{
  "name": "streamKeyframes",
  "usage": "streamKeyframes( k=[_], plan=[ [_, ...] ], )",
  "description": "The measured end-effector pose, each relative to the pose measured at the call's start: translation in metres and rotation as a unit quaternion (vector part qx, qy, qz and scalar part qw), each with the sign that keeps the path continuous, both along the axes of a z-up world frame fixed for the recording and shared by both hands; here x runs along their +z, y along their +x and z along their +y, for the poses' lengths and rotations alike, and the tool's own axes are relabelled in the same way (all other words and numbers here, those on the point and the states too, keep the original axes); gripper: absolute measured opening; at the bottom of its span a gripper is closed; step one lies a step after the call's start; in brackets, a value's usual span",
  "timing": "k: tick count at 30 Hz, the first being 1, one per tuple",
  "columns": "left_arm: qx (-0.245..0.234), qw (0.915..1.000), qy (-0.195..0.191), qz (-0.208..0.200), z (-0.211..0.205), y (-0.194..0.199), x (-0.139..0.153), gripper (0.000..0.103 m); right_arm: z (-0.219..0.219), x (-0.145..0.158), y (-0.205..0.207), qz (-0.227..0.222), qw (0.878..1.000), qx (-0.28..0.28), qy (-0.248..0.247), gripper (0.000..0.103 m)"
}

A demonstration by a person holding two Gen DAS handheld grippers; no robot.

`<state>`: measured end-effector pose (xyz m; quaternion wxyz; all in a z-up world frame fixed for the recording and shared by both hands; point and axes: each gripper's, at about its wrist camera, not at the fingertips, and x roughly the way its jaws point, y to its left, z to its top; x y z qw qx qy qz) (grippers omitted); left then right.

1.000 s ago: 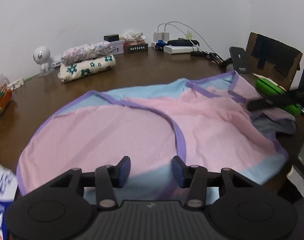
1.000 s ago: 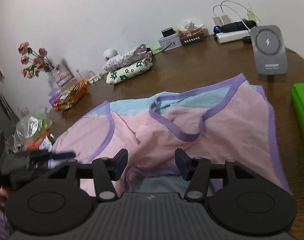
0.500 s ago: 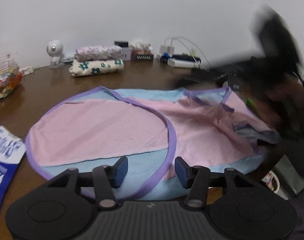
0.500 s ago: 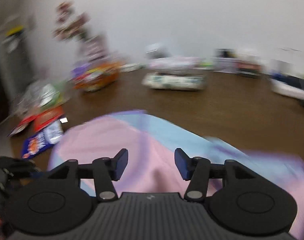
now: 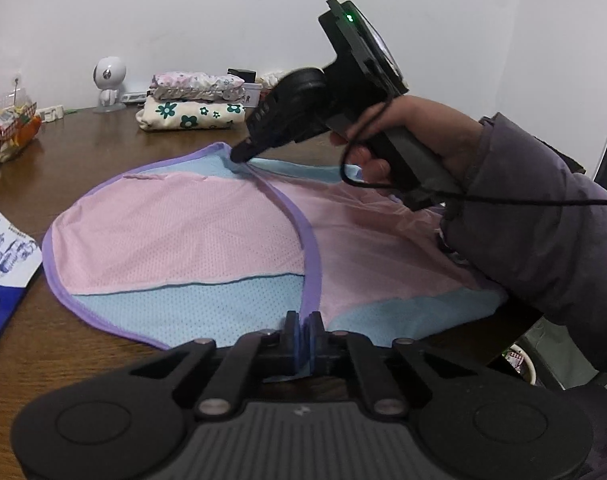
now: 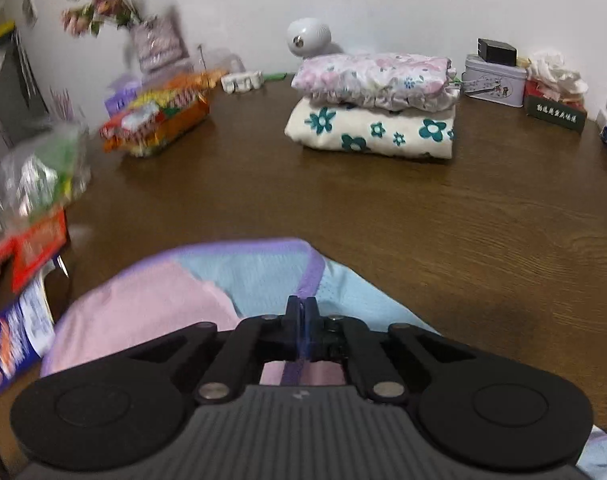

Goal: Fold clothes

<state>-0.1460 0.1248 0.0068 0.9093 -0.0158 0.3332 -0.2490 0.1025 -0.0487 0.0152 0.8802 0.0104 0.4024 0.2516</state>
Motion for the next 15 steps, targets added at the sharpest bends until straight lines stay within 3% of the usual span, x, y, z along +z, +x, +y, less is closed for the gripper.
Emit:
streamKeyframes(
  k=[3,5,6,7,9,11,12,13,14,15],
  plan=[
    [0.010,0.9998,-0.016,0.008,0.005,0.001,0.001,0.006,0.009,-0.009,0.005,0.000,1.000,0.003,-0.009,0.004],
    [0.016,0.9996,-0.023,0.007,0.010,0.001,0.003,0.014,0.009,-0.007,0.001,-0.005,1.000,0.003,-0.013,0.011],
    [0.019,0.9994,-0.027,0.001,0.012,-0.001,0.006,0.023,0.002,0.002,-0.009,-0.014,1.000,0.004,-0.006,0.019],
    [0.021,0.9993,-0.031,-0.006,0.012,-0.003,0.009,0.033,-0.011,0.014,-0.022,-0.034,0.999,0.009,0.004,0.034],
    [0.009,0.9995,-0.027,-0.016,0.006,-0.003,0.011,0.044,-0.040,0.036,-0.053,-0.071,0.997,0.002,0.009,0.044],
    [-0.006,0.9996,-0.012,-0.025,-0.003,-0.002,0.012,0.042,-0.073,0.048,-0.090,-0.089,0.996,-0.011,0.003,0.044],
    [-0.015,0.9995,0.008,-0.027,-0.007,-0.001,0.010,0.035,-0.088,0.046,-0.112,-0.086,0.996,-0.009,-0.001,0.044],
    [-0.023,0.9989,0.029,-0.029,-0.011,0.000,0.009,0.015,-0.098,0.041,-0.133,-0.083,0.997,-0.003,-0.007,0.043],
    [-0.029,0.9982,0.043,-0.029,-0.012,0.001,0.008,0.007,-0.108,0.035,-0.154,-0.079,0.997,0.002,-0.011,0.042],
    [-0.031,0.9981,0.047,-0.027,-0.009,0.001,0.007,0.005,-0.116,0.026,-0.174,-0.073,0.997,0.002,-0.009,0.041]
  ],
)
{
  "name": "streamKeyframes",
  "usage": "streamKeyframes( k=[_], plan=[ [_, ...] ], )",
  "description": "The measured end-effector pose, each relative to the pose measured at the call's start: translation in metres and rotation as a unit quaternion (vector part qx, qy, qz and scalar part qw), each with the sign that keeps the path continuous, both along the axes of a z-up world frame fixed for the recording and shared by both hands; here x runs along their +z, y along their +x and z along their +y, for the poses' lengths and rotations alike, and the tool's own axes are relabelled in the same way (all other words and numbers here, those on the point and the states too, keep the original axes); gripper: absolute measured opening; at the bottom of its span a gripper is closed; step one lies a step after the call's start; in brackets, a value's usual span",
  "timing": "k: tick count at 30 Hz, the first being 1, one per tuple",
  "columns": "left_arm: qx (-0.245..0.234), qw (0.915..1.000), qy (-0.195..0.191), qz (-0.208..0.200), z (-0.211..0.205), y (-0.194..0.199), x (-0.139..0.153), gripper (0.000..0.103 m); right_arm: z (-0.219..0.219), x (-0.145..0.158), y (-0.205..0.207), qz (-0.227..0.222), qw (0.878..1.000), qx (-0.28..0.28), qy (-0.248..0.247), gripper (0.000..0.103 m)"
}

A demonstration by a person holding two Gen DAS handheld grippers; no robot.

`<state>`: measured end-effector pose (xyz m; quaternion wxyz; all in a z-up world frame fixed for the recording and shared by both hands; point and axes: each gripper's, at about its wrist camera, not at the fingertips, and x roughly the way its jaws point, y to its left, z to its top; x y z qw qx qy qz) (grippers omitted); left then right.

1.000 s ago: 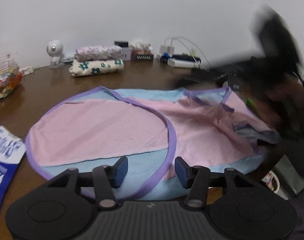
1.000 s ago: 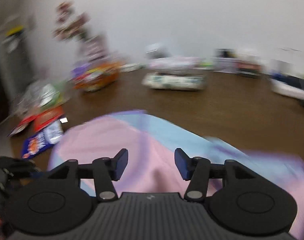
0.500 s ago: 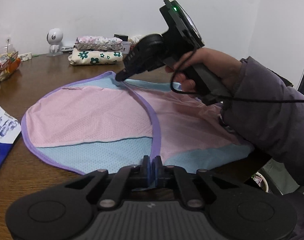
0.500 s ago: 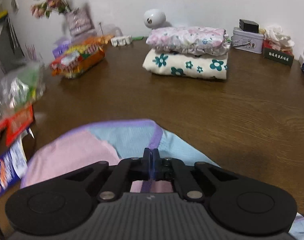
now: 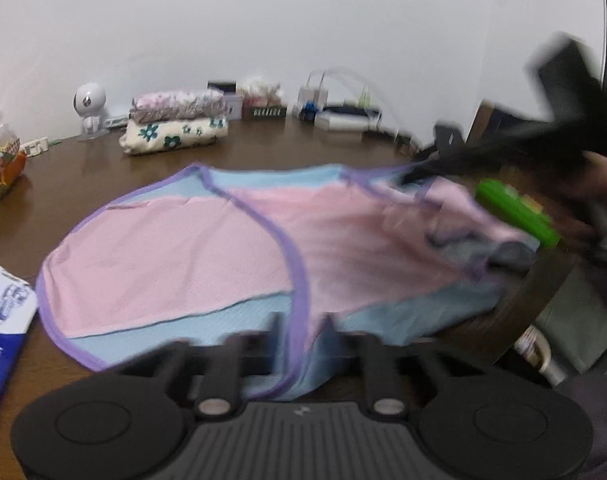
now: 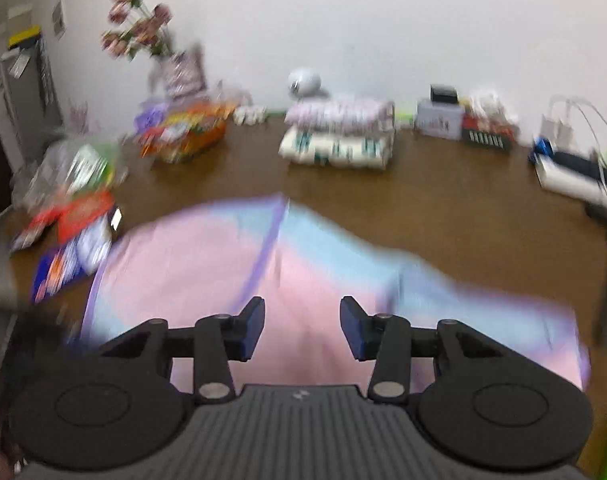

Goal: Fold clothes

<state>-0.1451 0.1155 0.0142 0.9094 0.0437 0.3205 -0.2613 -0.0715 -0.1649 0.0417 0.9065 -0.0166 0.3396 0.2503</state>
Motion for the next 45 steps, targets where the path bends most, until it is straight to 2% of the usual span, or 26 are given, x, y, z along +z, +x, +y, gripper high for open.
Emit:
streamKeyframes(
  k=[1,3,5,6,7,9,11,12,13,15,17,18,23,29,30,31,32,33,34,36,40,45],
  plan=[
    [-0.001,1.0000,0.004,0.003,0.003,0.000,-0.001,0.005,-0.005,-0.008,-0.016,0.007,1.000,-0.002,0.005,0.034],
    [-0.003,0.9999,0.012,0.009,0.009,-0.001,-0.001,0.005,-0.012,-0.025,-0.043,0.016,1.000,-0.008,0.022,0.028],
    [0.001,0.9998,0.013,0.016,0.013,-0.004,0.000,0.005,-0.012,-0.039,-0.056,0.023,0.999,-0.011,0.031,0.018],
    [0.005,0.9997,0.014,0.019,0.014,-0.007,0.000,0.005,-0.014,-0.045,-0.061,0.016,1.000,-0.019,0.020,0.010],
    [0.013,0.9996,0.015,0.021,0.014,-0.010,0.001,0.005,-0.015,-0.049,-0.066,0.009,1.000,-0.026,0.011,0.008],
    [0.018,0.9996,0.012,0.019,0.012,-0.016,0.001,0.007,-0.025,-0.050,-0.068,0.002,0.999,-0.037,0.012,0.008],
    [0.019,0.9998,0.000,0.009,0.012,-0.022,0.001,0.014,-0.035,-0.049,-0.067,0.000,0.998,-0.055,0.016,0.009],
    [0.018,0.9998,-0.008,0.000,0.015,-0.024,0.002,0.022,-0.040,-0.047,-0.070,-0.002,0.998,-0.061,0.017,0.010],
    [0.013,0.9998,-0.010,-0.010,0.018,-0.027,0.003,0.030,-0.044,-0.044,-0.074,-0.007,0.998,-0.054,0.025,0.011],
    [-0.005,0.9998,-0.002,-0.017,0.021,-0.027,0.001,0.039,-0.053,-0.037,-0.089,-0.024,0.998,-0.015,0.048,0.013],
    [-0.023,0.9994,0.006,-0.025,0.025,-0.027,-0.001,0.039,-0.054,-0.036,-0.101,-0.037,0.997,0.031,0.056,0.025],
    [-0.032,0.9990,0.010,-0.028,0.026,-0.028,-0.002,0.038,-0.053,-0.039,-0.105,-0.039,0.997,0.044,0.054,0.032],
    [-0.071,0.9965,0.027,-0.036,0.026,-0.030,-0.008,0.036,-0.041,-0.048,-0.110,-0.048,0.995,0.072,0.041,0.032],
    [-0.096,0.9940,0.022,-0.048,0.029,-0.032,-0.012,0.035,-0.044,-0.051,-0.117,-0.063,0.994,0.087,0.026,0.035],
    [-0.098,0.9936,0.023,-0.050,0.028,-0.031,-0.012,0.033,-0.044,-0.052,-0.118,-0.063,0.994,0.089,0.020,0.035],
    [-0.099,0.9935,0.022,-0.051,0.028,-0.030,-0.012,0.022,-0.044,-0.054,-0.118,-0.063,0.994,0.090,0.015,0.034],
    [-0.100,0.9935,0.019,-0.051,0.028,-0.029,-0.012,0.013,-0.045,-0.056,-0.119,-0.068,0.993,0.091,0.015,0.033],
    [-0.101,0.9935,0.017,-0.049,0.028,-0.029,-0.012,0.004,-0.044,-0.057,-0.118,-0.071,0.993,0.090,0.014,0.025],
    [-0.102,0.9935,0.014,-0.048,0.029,-0.030,-0.012,0.003,-0.044,-0.058,-0.118,-0.072,0.993,0.090,0.012,0.012],
    [-0.106,0.9933,0.011,-0.045,0.031,-0.033,-0.011,0.002,-0.045,-0.058,-0.117,-0.071,0.993,0.091,0.010,0.006],
    [-0.109,0.9919,0.008,-0.065,0.035,-0.043,-0.004,0.001,-0.054,-0.051,-0.118,-0.068,0.993,0.094,0.015,0.004],
    [-0.112,0.9875,0.011,-0.110,0.035,-0.011,0.020,0.000,-0.062,-0.028,-0.093,-0.084,0.992,0.088,0.036,0.004]
  ],
)
